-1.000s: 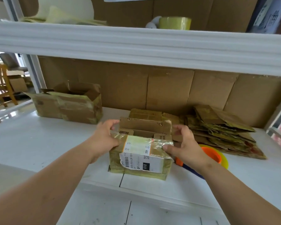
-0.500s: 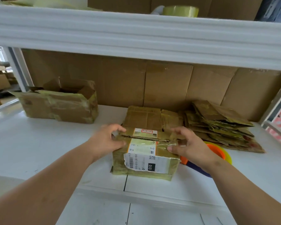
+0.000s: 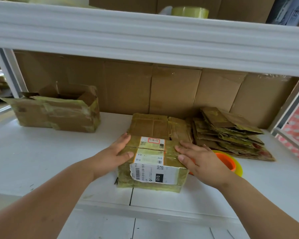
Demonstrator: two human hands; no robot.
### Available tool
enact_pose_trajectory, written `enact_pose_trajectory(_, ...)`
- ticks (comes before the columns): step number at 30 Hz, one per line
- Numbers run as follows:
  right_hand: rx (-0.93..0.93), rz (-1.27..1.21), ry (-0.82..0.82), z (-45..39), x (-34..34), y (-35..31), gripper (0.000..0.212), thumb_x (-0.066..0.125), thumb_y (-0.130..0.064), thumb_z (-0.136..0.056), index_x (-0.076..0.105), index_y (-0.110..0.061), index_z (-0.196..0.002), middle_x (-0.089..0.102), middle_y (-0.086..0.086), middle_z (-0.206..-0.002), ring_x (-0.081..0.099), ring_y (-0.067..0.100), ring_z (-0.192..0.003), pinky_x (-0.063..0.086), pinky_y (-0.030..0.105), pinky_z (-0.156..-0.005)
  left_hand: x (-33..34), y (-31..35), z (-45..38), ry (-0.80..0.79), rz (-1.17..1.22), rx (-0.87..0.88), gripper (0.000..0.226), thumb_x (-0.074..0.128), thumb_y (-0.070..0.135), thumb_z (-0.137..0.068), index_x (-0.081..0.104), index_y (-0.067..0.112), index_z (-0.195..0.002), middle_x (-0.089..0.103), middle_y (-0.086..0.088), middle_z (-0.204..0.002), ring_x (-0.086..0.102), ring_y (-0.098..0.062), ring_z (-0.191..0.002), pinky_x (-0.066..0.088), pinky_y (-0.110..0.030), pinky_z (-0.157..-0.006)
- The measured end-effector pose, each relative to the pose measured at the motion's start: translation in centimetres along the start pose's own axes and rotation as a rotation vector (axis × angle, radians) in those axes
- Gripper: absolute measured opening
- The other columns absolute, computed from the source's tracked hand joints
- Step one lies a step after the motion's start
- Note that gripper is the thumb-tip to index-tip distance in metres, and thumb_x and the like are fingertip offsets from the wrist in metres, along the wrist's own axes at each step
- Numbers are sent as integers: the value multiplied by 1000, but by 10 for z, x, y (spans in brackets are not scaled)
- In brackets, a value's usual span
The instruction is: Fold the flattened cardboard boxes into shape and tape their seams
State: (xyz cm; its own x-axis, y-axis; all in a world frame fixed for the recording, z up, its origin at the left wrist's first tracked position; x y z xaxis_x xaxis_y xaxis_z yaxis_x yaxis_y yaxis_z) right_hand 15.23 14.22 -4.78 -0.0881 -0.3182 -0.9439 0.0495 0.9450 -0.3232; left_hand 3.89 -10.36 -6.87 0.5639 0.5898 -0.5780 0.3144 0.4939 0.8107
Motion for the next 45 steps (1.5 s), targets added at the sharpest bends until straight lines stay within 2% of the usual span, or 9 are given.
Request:
enact_pose_trajectory(9,30,-140,39,-4,3,-1,39,40,-43,-103,53,-37,-139,34,-18,-153,29,9,-145,21,44,-121,-4,4,3,-59,-192,26,77,50,60,-89,15,44,-154,-9,33,-156,14,4,-143,21,-20,-114)
enact_pose_trajectory(14,71,-382,87,-1,10,-2,41,39,-36,-105,44,-36,-145,21,-21,-152,15,7,-148,15,28,-120,8,-3,6,21,59,-54,103,76,53,-74,12,45,-155,-13,22,-161,19,-9,-147,26,-31,-120)
enact_pose_trajectory(17,188,-644,87,2,18,-2,48,37,-37,-106,26,-41,-152,20,-19,-155,18,10,-149,21,34,-122,8,2,6,94,102,-34,106,82,47,-70,20,41,-155,5,23,-161,33,-3,-137,33,-27,-116)
enact_pose_trajectory(21,341,-764,140,-1,18,2,44,38,-32,-107,38,-36,-150,37,-3,-156,40,22,-140,36,41,-115,3,12,4,128,121,-22,108,83,49,-63,27,35,-154,31,20,-155,48,-3,-128,40,-28,-111)
enact_pose_trajectory(26,344,-647,147,2,2,10,41,40,-28,-106,46,-29,-147,45,0,-151,46,22,-134,40,41,-113,12,21,5,96,-44,-2,112,76,62,-64,22,29,-157,-9,24,-161,15,1,-143,28,-32,-120)
enact_pose_trajectory(31,240,-356,47,15,5,10,46,33,-34,-107,35,-28,-153,41,-2,-155,42,20,-138,31,22,-104,28,19,3,-25,-221,-13,110,66,59,-82,-7,28,-158,-26,25,-157,3,-2,-149,19,-29,-122)
enact_pose_trajectory(38,186,-306,125,12,3,16,42,40,-31,-105,48,-22,-146,38,-9,-132,35,16,-134,27,27,-115,25,26,1,-99,-232,-36,72,35,45,-104,-8,24,-157,-22,16,-160,-14,10,-136,-4,-16,-113)
enact_pose_trajectory(42,175,-235,188,11,5,15,42,40,-32,-105,47,-25,-146,39,-8,-126,34,15,-122,30,29,-106,28,26,0,-79,-267,-19,68,34,37,-107,-8,20,-157,-20,13,-161,-14,11,-133,-5,-11,-107)
enact_pose_trajectory(45,176,-431,158,14,4,18,43,44,-32,-105,49,-20,-145,43,-8,-129,43,12,-124,35,26,-105,28,23,1,-61,-198,-22,70,39,40,-105,-6,26,-157,-17,19,-160,-10,12,-133,-1,-15,-112)
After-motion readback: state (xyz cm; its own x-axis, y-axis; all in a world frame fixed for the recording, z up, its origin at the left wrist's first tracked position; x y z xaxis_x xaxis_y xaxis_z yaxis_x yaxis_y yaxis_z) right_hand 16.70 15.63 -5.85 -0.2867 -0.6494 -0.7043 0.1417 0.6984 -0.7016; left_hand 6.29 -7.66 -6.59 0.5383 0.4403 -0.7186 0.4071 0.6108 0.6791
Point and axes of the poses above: each hand's wrist, its own z-axis away from the middle knuckle, its own x-axis out of the palm, y = z × x, the point moved 6 cm from there along -z, towards the middle knuckle
